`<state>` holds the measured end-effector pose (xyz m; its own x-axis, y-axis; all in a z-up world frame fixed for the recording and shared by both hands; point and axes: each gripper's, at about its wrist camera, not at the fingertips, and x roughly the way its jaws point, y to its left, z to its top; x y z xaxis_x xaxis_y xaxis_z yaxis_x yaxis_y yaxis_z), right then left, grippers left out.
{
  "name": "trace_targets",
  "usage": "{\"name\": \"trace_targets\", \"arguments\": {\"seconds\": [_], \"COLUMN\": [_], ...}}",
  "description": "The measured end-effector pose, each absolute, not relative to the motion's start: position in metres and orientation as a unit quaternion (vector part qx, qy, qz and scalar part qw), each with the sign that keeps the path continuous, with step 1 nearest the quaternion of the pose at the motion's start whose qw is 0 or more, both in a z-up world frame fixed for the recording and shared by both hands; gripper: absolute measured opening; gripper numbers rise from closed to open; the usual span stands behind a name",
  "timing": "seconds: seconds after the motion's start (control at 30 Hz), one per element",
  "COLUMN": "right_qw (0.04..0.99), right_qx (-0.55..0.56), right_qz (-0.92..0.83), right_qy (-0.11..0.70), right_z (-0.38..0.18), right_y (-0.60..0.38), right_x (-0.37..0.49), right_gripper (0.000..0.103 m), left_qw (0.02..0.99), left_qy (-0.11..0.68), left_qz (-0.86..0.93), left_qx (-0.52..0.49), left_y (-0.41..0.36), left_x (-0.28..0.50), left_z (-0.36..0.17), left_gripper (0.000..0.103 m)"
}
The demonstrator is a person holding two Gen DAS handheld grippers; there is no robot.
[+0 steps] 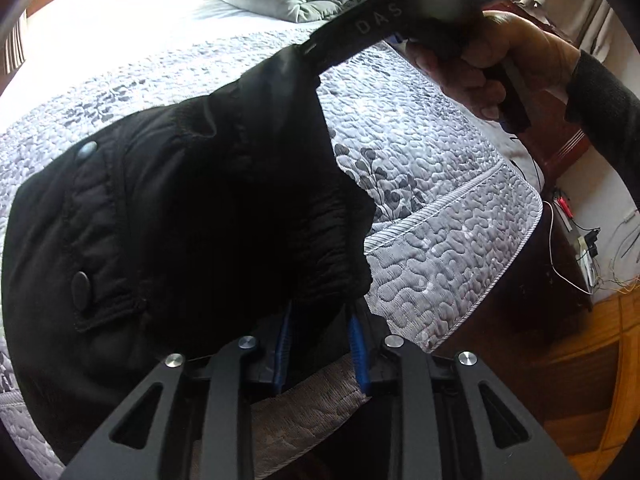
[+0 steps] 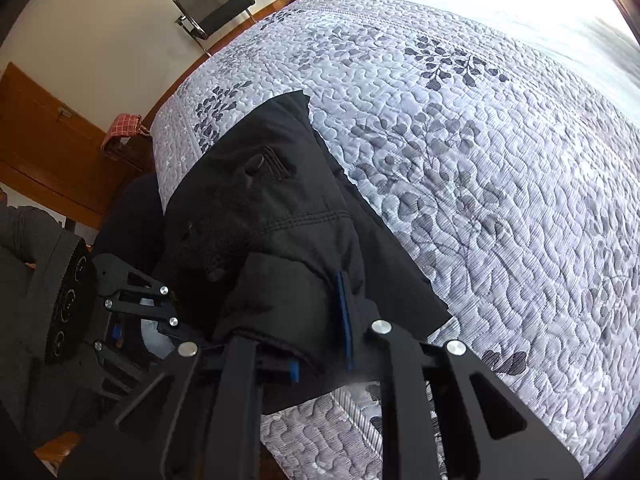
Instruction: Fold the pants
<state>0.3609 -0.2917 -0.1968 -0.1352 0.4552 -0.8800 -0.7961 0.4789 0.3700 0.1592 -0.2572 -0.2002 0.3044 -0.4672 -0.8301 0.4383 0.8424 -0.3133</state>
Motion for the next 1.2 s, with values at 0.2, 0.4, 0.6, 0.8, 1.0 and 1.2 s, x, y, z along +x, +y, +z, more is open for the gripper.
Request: {"name": "trace_targets", "arguments": {"seconds": [0.2,0.4,0.6,0.8,1.0,1.2], "right_qw": [0.663,0.662,0.656,0.637,0.707,0.729], "right_qx": [-0.160,-0.282,-0.387,-0.374,-0.156,-0.024], "right_qz": [0.490,0.480,0.438,0.415,0.392,0.428], "right_qy": [0.543,0.502,0.478,0.530,0.568,0.533], "right_z": [-0.201,-0.187,-0.183,-0.181,-0.155,-0.171], "right_y": [-0.302,-0.281,-0.275,-0.300,-0.343,-0.326], "right_x": [0.349,0.332,0.338,0.365,0.372,0.336], "right_gripper": [0.016,0.019,0.095,0.096,0.083,0.025], "left_qw": [0.780,0.763,0.745,0.750,0.787,0.818], "left_qy": [0.543,0.554,0.559,0.539,0.475,0.475], "left_qz": [-0.304,-0.319,-0.346,-0.356,-0.349,-0.262], "left_qx": [-0.062,-0.095,-0.118,-0.141,-0.182,-0.190], "left_y": [-0.247,-0.237,-0.220,-0.205,-0.139,-0.081], "left_x": [0.170,0.175,0.178,0.171,0.165,0.185], "left_z": [-0.223,-0.233,-0.232,-0.217,-0.176,-0.182], "left_gripper": [0.028,0.029,0.053,0.073,0.093,0.097]}}
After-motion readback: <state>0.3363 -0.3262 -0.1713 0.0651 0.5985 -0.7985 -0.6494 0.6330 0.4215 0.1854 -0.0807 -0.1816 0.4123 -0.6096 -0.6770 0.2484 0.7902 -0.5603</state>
